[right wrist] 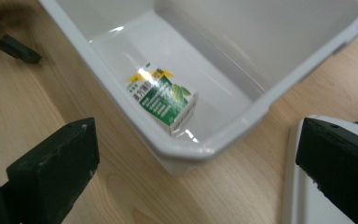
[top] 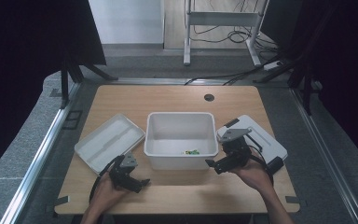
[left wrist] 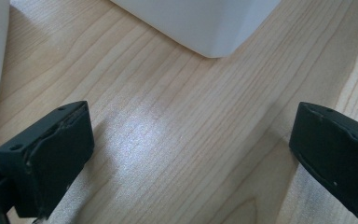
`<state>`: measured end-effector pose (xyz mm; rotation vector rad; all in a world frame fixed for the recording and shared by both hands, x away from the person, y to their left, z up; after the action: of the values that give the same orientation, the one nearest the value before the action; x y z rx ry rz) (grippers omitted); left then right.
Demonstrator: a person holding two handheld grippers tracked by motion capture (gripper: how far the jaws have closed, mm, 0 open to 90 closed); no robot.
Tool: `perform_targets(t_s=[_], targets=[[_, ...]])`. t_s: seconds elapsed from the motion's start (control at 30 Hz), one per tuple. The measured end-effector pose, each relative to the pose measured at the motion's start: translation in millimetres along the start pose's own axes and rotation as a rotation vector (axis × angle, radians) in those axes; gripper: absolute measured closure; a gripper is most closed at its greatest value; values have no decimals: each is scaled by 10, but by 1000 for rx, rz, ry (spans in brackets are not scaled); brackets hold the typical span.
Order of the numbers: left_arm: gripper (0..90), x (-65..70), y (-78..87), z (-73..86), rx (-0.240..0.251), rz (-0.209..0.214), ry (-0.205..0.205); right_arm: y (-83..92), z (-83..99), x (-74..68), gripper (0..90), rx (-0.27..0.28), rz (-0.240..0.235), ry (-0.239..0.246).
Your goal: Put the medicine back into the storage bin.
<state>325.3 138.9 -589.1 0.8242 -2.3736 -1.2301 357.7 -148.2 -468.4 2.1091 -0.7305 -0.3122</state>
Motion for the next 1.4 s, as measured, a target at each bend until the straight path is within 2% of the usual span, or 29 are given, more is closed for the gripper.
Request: perform_targets(t_s=[0.27, 0.57, 0.73, 0.83, 1.03, 1.17, 1.4], targets=[[0, -3, 1, 1, -4, 1, -8, -161, 292, 14, 0, 7, 29, -2], [25, -10, 27, -2, -29, 2, -16, -386, 610, 4, 0, 28, 29, -43], [34, -40, 103, -40, -20, -2, -14, -503, 793, 6, 0, 40, 23, -84], [37, -76, 180, -81, -15, -10, -17, -568, 890, 1, 0, 22, 22, -85], [52, -249, 386, -184, -5, -45, -12, -643, 1005, -9, 0, -1, 29, -77], [67, -434, 499, -235, 4, -56, 8, -665, 1043, 0, 0, -2, 15, -106], [118, -697, 585, -263, -9, -84, 22, -667, 1045, -1, 0, -4, 19, -103]])
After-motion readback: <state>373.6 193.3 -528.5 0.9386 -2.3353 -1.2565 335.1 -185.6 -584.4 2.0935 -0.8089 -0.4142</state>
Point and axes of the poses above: each handheld gripper's, and its own axes: y roughly backward along the jaws, z roughly out of its underside, x roughly to its right, the point moved 9 cm from there along -y, roughly forward along the jaws, and after that the axes turned 7 degrees about -x, right-handed, at the moved point
